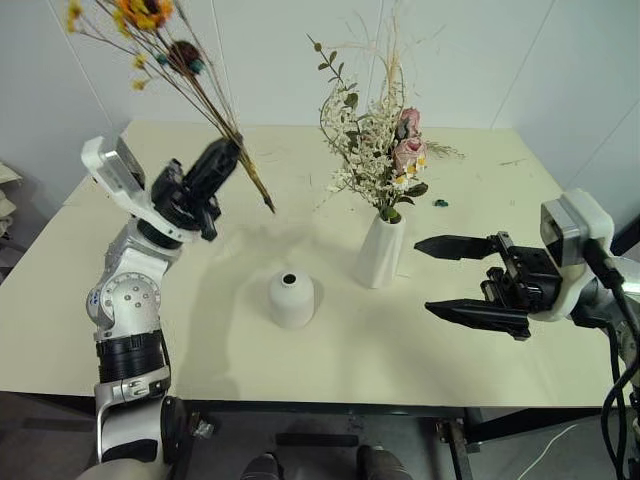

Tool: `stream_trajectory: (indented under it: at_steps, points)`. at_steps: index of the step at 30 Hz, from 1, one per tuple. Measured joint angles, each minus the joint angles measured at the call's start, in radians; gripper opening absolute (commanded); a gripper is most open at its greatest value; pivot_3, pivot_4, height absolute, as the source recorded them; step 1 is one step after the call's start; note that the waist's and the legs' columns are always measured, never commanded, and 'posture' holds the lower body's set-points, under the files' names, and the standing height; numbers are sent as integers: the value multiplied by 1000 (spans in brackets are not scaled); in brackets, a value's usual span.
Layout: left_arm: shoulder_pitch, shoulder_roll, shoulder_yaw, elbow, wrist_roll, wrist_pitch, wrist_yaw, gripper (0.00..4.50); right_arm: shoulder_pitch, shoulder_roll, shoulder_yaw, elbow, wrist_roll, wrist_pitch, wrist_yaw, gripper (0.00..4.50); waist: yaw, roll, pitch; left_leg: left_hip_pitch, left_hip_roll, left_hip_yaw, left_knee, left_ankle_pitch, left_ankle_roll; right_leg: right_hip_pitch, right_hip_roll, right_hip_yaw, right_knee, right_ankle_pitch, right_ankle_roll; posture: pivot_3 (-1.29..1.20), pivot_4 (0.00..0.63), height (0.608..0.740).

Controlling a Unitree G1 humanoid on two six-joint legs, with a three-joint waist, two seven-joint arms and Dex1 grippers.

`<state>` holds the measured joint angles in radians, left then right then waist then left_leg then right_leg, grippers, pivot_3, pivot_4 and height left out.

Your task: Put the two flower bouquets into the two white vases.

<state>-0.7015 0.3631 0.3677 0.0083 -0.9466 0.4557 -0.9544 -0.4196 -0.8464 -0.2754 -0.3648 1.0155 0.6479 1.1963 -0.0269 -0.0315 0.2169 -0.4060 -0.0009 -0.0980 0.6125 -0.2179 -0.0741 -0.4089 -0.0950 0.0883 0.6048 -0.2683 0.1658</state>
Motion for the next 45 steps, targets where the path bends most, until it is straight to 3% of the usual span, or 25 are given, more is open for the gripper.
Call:
stream_trajectory:
  at_steps: [10,18,45]
  points:
    - [49,33,-110,13,-6,77,-150,15,12,24,-2,-52,-53,-88,8,4500,0,0,0,1,0,0,0,1,0,0,0,0,-1,-1,-1,0,150,740]
    - [25,30,-124,157,71,-5,-214,15,52,78,49,-19,-132,-163,18,4500,0,0,0,0,0,0,0,1,0,1,0,0,-2,0,-1,0,150,740]
    - [15,32,-151,244,192,-82,-253,15,78,106,76,7,-171,-186,-2,4500,0,0,0,0,0,0,-1,1,0,1,0,0,-2,0,-1,0,150,740]
